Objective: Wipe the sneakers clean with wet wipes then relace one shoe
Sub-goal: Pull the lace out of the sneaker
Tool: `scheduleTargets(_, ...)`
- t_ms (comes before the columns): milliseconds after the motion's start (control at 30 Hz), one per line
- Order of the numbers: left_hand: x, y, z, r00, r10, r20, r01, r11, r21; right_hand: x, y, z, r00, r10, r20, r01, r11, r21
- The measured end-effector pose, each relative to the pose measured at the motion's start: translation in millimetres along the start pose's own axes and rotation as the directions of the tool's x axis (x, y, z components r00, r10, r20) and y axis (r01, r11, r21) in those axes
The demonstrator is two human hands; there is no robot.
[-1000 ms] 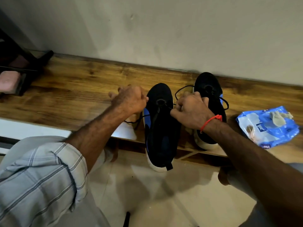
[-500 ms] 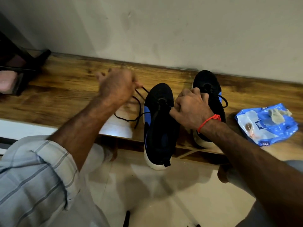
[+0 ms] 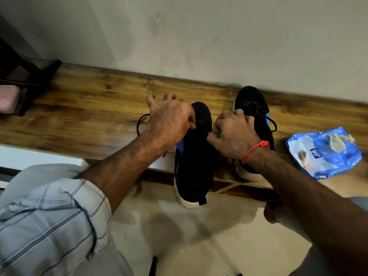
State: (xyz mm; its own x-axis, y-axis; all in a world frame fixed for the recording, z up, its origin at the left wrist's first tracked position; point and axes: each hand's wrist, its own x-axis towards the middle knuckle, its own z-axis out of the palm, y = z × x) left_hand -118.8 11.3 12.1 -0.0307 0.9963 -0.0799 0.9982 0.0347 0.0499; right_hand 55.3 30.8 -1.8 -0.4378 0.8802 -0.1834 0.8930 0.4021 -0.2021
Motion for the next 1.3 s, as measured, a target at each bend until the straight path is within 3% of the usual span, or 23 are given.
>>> scheduleTargets(167,10.1,-46.4,-11.9,0.951,-0.287,-0.114,0.294,0.955,0.050,-0.1,0.2,-0.1,1.000,0.004,0.002,-0.005,0.999,0.053)
scheduleTargets(233,9.7,-44.2,-10.8,0.967,-0.229,-0.114,0.228,0.973,-0.029,0.4,-1.1,-0.2,1.000,0.001,0.000,-0.001,0.999,0.042)
scheduleTargets(300,2.6,-25.7,-6.3,0.996,-0.025,-0.082,0.017,0.995,-0.101,0.9,-2.6,-0.4,1.000,-0.004,-0.006,0.004,0.999,0.033)
scheduleTargets(400,-6.6,3.6,4.7,0.989,0.143,0.048,-0.141,0.989,-0.041,1.1,-3.5,-0.7,1.000,-0.010,-0.009,0.010,1.000,0.012)
scheduleTargets(533,-3.0,13.0,5.5,0.987,0.154,0.045,-0.158,0.982,0.106,-0.2,-1.2,-1.7,1.000,0.005,0.000,-0.005,1.000,0.009)
scheduleTargets(600,4.1,0.8,-2.5,0.996,0.086,0.017,-0.087,0.990,0.107,-1.5,0.9,-2.0,1.000,0.009,0.005,-0.009,1.000,0.010)
scheduleTargets(700,15.8,-35.1,-12.5,0.990,-0.113,-0.083,0.112,0.994,-0.013,-2.4,1.9,-2.1,1.000,0.016,0.014,-0.017,0.997,0.075)
scheduleTargets(767,16.1,-45.1,-10.9,0.982,-0.168,-0.091,0.149,0.972,-0.184,-2.2,1.1,-2.2,1.000,0.015,0.007,-0.016,0.996,0.093)
scheduleTargets(833,7.7,-32.2,-5.5,0.996,-0.083,-0.034,0.069,0.953,-0.294,-2.3,-0.7,-2.4,1.000,0.008,0.002,-0.008,0.996,0.090)
scheduleTargets(933,-7.4,1.3,7.8,0.991,0.091,0.093,-0.066,0.966,-0.250,-0.8,-2.4,-1.0,1.000,-0.004,0.006,0.003,0.999,0.045)
scheduleTargets(1033,-6.6,6.4,8.4,0.992,0.127,0.027,-0.121,0.980,-0.158,0.8,0.1,-0.4,0.999,0.023,0.025,-0.025,0.995,0.092)
scheduleTargets(1200,-7.0,7.2,11.0,0.977,0.170,0.126,-0.154,0.980,-0.128,2.7,4.0,0.1,0.998,0.045,0.048,-0.052,0.984,0.172)
scheduleTargets(1300,-11.6,12.6,21.2,0.973,0.207,0.102,-0.204,0.978,-0.040,3.4,2.8,-0.7,0.998,0.050,0.043,-0.056,0.983,0.177)
